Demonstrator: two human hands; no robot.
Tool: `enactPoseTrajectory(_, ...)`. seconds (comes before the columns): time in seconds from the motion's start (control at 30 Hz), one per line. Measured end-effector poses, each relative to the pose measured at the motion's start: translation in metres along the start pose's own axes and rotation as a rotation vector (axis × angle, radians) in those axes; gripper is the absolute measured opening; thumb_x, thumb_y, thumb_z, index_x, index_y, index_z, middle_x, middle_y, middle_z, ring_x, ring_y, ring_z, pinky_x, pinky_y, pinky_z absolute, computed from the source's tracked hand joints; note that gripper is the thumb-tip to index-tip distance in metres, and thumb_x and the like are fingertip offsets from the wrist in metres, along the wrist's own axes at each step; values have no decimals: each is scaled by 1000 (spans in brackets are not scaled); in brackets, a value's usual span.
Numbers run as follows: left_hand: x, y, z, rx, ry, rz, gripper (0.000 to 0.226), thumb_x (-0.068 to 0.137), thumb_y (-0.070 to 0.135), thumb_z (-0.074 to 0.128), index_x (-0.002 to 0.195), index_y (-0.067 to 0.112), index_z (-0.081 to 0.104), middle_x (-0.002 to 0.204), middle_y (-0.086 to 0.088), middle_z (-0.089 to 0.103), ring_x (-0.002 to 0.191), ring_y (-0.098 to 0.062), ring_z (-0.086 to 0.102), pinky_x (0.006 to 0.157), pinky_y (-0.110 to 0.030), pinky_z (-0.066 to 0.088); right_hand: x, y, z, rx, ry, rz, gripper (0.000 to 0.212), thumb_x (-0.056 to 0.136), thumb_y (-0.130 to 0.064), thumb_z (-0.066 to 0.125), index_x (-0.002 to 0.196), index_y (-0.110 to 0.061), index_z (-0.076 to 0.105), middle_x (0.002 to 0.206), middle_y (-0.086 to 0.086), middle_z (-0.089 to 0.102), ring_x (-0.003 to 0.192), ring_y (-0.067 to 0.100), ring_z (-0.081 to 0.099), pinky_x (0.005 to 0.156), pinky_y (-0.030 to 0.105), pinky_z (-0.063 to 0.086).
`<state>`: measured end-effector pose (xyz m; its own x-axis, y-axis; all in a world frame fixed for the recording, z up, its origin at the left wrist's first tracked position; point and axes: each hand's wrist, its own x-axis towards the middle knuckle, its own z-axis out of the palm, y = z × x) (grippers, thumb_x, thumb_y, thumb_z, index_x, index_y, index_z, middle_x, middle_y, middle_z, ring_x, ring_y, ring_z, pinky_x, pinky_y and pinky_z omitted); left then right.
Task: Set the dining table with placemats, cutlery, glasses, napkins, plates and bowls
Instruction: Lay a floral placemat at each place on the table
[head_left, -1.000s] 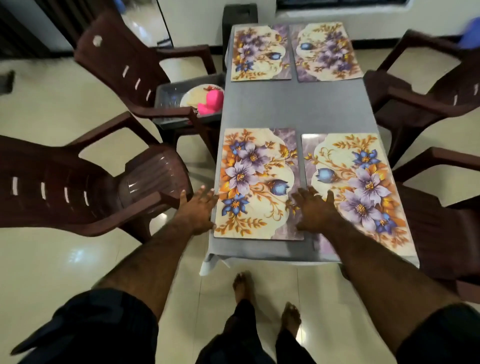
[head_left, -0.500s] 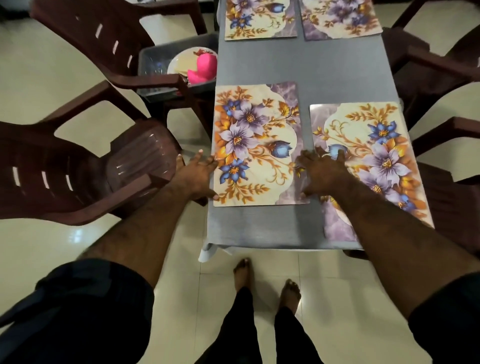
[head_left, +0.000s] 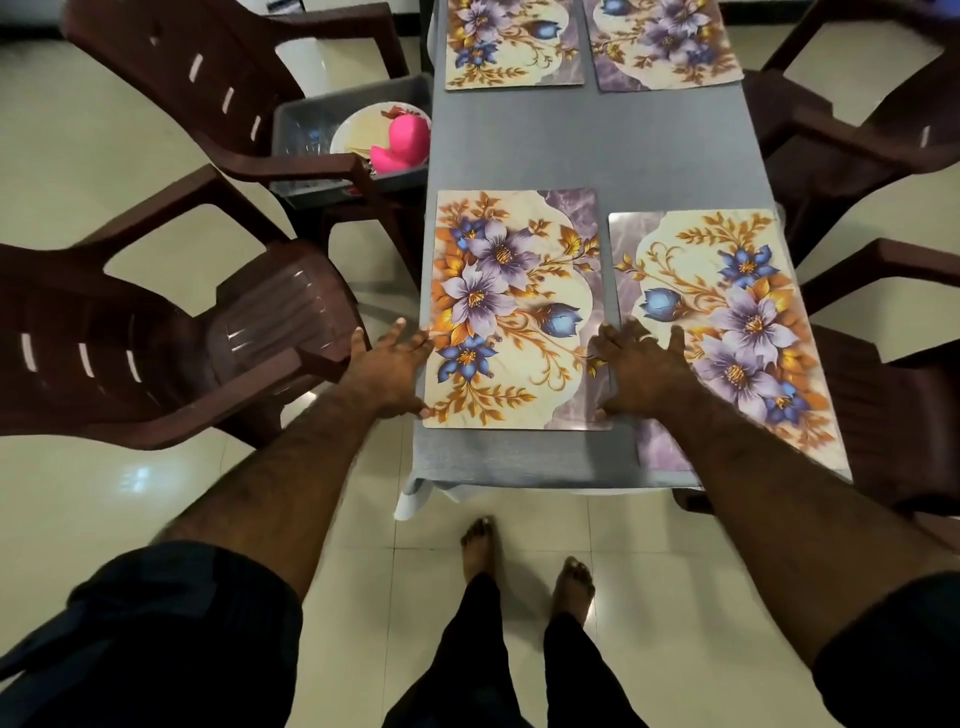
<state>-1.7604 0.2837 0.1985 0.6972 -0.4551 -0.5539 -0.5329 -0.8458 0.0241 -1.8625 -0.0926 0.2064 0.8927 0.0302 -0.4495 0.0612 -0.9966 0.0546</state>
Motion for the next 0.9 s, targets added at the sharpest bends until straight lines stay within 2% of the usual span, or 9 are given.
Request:
enactPoseTrajectory(0.23,-1,3,-3,-16,-11,-19,128,78,74,75,168,25,-1,177,3,-2,162,-25,-9,123,-73,0,3,2,-3,0,-36,2,121,68,-76,78,163,-32,16,174,-2,9,160,27,8,120,74,8)
enactPoseTrajectory(0.33,-21,9,-13,-74,51,-65,129,77,72,77,168,23,0,177,1,-2,162,-25,-7,124,-71,3,-16,-7,-7,49,-14,28,120,72,-73,77,164,-30,12,174,3,6,161,29,6,120,74,8)
enactPoseTrajectory(0.43,-51,19,-20,-119,120,-91,127,77,74,76,168,25,3,177,-1,-3,162,-26,-7,124,-69,3,-42,-26,-10,105,56,9,116,75,-72,75,163,-30,13,174,6,9,159,32,11,121,73,12)
enactPoseTrajectory(0.57,-126,40,-10,-185,187,-135,124,77,79,71,168,31,3,177,0,-6,162,-23,-7,126,-64,5,-77,-72,-22,109,38,-108,110,82,-77,65,165,-28,12,174,7,2,160,32,6,121,70,10)
enactPoseTrajectory(0.67,-186,45,18,-179,156,-215,121,79,79,68,168,33,0,176,1,-10,163,-23,-7,127,-57,9,-98,-120,-26,102,20,-208,107,85,-76,62,165,-28,10,174,8,-1,160,33,4,122,70,7)
enactPoseTrajectory(0.9,-290,2,116,-350,113,-385,123,78,82,67,167,35,-4,176,2,-11,163,-22,-6,127,-58,9,-125,-233,-27,18,12,-380,101,87,-76,59,164,-28,14,174,8,5,160,34,8,121,67,7)
